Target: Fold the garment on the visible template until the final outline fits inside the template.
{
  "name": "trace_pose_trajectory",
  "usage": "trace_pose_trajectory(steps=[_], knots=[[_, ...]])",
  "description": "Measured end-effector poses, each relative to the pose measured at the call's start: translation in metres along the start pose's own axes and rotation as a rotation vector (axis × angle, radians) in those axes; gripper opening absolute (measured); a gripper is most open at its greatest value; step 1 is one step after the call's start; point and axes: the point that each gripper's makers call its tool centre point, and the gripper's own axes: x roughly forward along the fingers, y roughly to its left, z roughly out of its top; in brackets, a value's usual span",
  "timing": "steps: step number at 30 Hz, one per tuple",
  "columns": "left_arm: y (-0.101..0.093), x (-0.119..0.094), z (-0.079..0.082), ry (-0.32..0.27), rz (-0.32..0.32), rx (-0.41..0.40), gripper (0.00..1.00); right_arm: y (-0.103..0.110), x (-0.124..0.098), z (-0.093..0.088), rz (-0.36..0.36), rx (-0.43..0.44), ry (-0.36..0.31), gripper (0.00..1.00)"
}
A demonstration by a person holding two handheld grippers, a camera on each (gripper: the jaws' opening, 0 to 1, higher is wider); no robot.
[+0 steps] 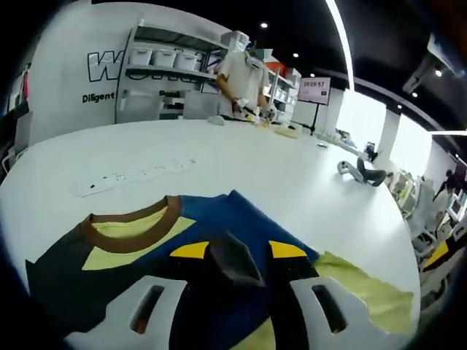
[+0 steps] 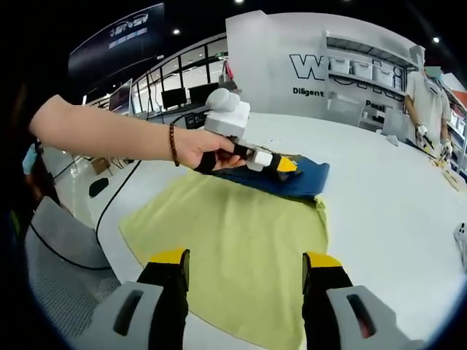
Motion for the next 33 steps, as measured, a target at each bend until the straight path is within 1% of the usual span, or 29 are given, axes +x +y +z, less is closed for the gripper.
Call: trace_pose_trajectory(steps=[1, 3, 4, 6, 8, 9, 11, 13, 14, 18, 19, 21, 24, 26, 27, 30, 32, 33], knots=[[0.001, -0.003, 0.0, 0.006, -0.001, -0.01, 0.26, 0.001, 0.0, 0.001, 0.002, -0.002, -0.002, 0.6], [-0.001, -0.007, 0.001, 0.02, -0.032, -0.07, 0.24, 0.002, 0.001, 0.002, 0.004, -0.002, -0.003, 0.6], [-0.001, -0.008, 0.0, 0.031, -0.035, -0.097, 0.24, 0.002, 0.001, 0.002, 0.004, -0.002, -0.005, 0.6], [-0.002, -0.01, 0.002, 0.048, -0.053, -0.108, 0.25, 0.002, 0.001, 0.003, 0.003, -0.001, -0.008, 0.6], [-0.002, -0.011, 0.0, 0.068, -0.057, -0.112, 0.26, 0.001, 0.0, 0.003, 0.003, -0.003, -0.008, 0.6], [-0.003, -0.01, -0.001, 0.086, -0.064, -0.133, 0.26, 0.001, 0.0, 0.003, 0.002, -0.004, -0.009, 0.6], [-0.007, -0.008, -0.006, 0.119, -0.1, -0.161, 0.25, 0.0, -0.001, 0.003, 0.002, -0.004, -0.009, 0.6], [-0.01, -0.005, -0.008, 0.132, -0.115, -0.191, 0.24, 0.0, -0.002, 0.003, 0.001, -0.003, -0.009, 0.6], [-0.011, -0.004, -0.012, 0.153, -0.12, -0.198, 0.23, -0.001, -0.002, 0.002, -0.002, 0.0, -0.008, 0.6], [-0.004, 0.004, -0.014, 0.174, -0.102, -0.219, 0.22, -0.001, -0.003, 0.001, -0.005, 0.001, -0.005, 0.6], [-0.002, 0.006, -0.016, 0.185, -0.095, -0.257, 0.22, -0.001, -0.003, 0.001, -0.005, 0.001, -0.004, 0.6], [-0.003, 0.009, -0.018, 0.208, -0.107, -0.314, 0.21, -0.003, -0.004, 0.0, -0.009, 0.003, -0.003, 0.6], [0.0, 0.014, -0.016, 0.208, -0.108, -0.302, 0.19, -0.004, -0.005, 0.0, -0.013, 0.006, -0.003, 0.6], [0.0, 0.016, -0.018, 0.22, -0.11, -0.301, 0.17, -0.008, -0.005, 0.0, -0.021, 0.011, -0.005, 0.6], [-0.002, 0.016, -0.022, 0.242, -0.116, -0.316, 0.15, -0.008, -0.005, 0.0, -0.022, 0.012, -0.005, 0.6], [-0.003, 0.018, -0.021, 0.241, -0.118, -0.335, 0.13, -0.01, -0.005, -0.001, -0.024, 0.01, -0.003, 0.6], [-0.001, 0.021, -0.024, 0.247, -0.113, -0.368, 0.08, -0.011, -0.005, -0.001, -0.025, 0.011, -0.003, 0.6], [0.001, 0.021, -0.025, 0.249, -0.105, -0.395, 0.02, -0.011, -0.005, -0.001, -0.026, 0.01, -0.003, 0.6]])
